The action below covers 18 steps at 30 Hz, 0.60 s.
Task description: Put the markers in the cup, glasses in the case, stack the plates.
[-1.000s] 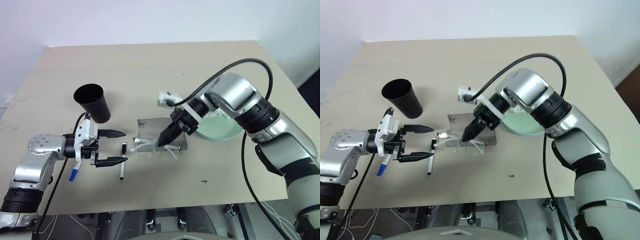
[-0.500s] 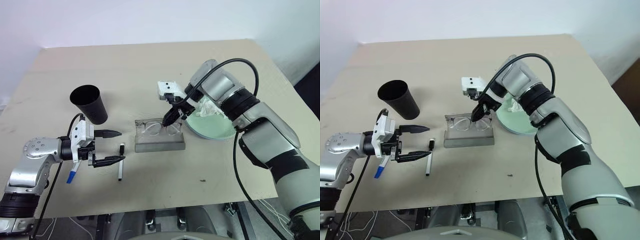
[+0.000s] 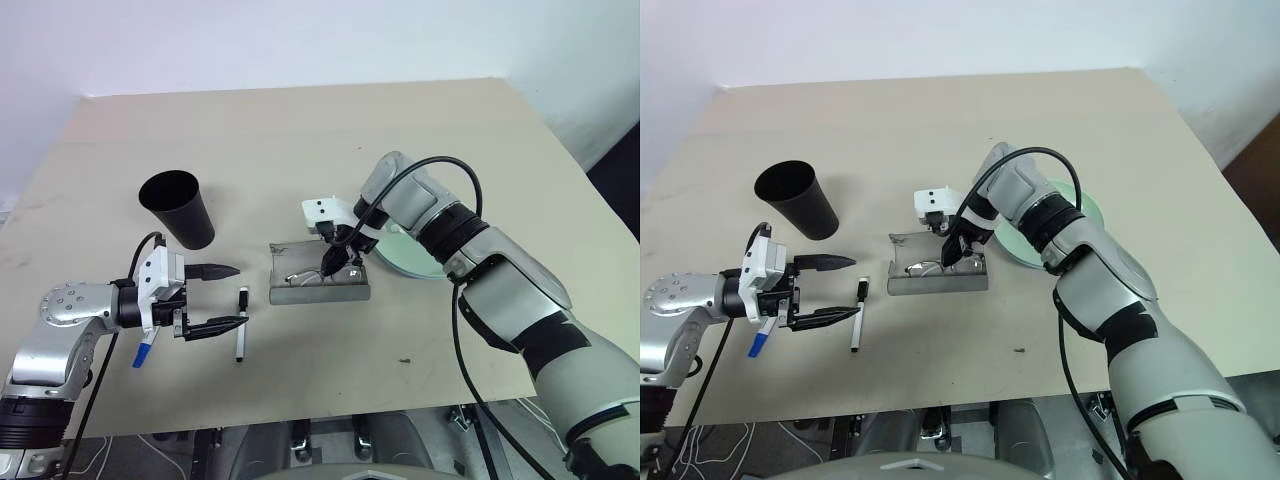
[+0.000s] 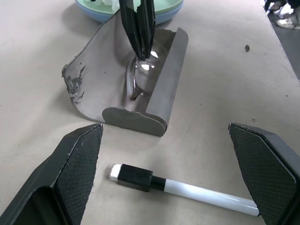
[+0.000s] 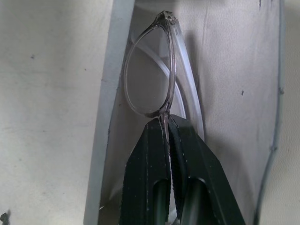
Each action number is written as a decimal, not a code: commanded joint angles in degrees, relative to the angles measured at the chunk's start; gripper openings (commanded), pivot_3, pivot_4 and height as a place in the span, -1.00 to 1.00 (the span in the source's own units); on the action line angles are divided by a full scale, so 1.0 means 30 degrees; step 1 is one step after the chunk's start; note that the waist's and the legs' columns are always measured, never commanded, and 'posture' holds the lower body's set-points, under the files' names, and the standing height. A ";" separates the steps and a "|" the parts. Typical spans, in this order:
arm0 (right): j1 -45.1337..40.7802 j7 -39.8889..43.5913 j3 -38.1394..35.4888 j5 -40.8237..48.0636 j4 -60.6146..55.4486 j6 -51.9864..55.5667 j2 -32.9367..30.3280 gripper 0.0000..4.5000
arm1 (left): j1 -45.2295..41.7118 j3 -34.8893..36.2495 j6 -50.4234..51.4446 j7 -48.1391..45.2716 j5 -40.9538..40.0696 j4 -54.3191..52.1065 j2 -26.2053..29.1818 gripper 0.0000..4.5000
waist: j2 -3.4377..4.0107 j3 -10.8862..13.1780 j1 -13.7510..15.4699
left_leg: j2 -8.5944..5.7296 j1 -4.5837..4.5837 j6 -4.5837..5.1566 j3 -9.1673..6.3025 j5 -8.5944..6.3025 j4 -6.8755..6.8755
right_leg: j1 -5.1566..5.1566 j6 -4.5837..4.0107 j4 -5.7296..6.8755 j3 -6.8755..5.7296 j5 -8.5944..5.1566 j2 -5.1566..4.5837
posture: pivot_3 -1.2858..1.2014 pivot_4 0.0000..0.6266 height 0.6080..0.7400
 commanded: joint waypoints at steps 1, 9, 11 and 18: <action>-0.0002 0.0485 -0.0083 -0.0468 -0.0340 0.0672 0.0061 -0.99 | 0.0002 0.0392 -0.0011 0.0055 -0.0241 -0.0558 0.0220 1.00 | -0.0001 0.0000 -0.0002 | 0.0000 -0.0001 -0.0002 0.0001 0.0001 0.0000 | -0.0001 0.0000 0.0000 0.0000 0.0000 0.0000 | 0.03 -0.52 1.00; -0.0022 0.0394 -0.0575 -0.0553 -0.0324 0.2429 0.0512 -0.99 | -0.0243 0.0101 -0.0107 0.0012 -0.0095 -0.0366 0.0100 1.00 | -0.0002 -0.0001 -0.0001 | 0.0000 0.0001 -0.0002 0.0001 0.0001 0.0001 | 0.0001 -0.0002 0.0000 -0.0002 0.0002 -0.0002 | 0.03 -0.52 1.00; -0.0068 0.0244 -0.0785 -0.0559 -0.0206 0.3054 0.0727 -0.99 | -0.0278 0.0058 -0.0146 -0.0024 -0.0067 -0.0300 0.0086 1.00 | -0.0002 -0.0001 -0.0015 | 0.0000 0.0000 -0.0003 0.0001 0.0002 0.0000 | 0.0000 -0.0003 0.0000 -0.0002 0.0002 -0.0002 | 0.03 -0.52 1.00; 0.0119 -0.0270 -0.1034 -0.0901 -0.0318 0.2807 0.0712 -0.99 | -0.0633 -0.0029 -0.0269 -0.0161 0.0049 0.0079 0.0061 1.00 | -0.0002 -0.0001 -0.0020 | 0.0000 0.0001 -0.0003 0.0005 0.0002 0.0000 | -0.0004 -0.0004 0.0006 -0.0005 0.0003 -0.0002 | 0.03 -0.52 1.00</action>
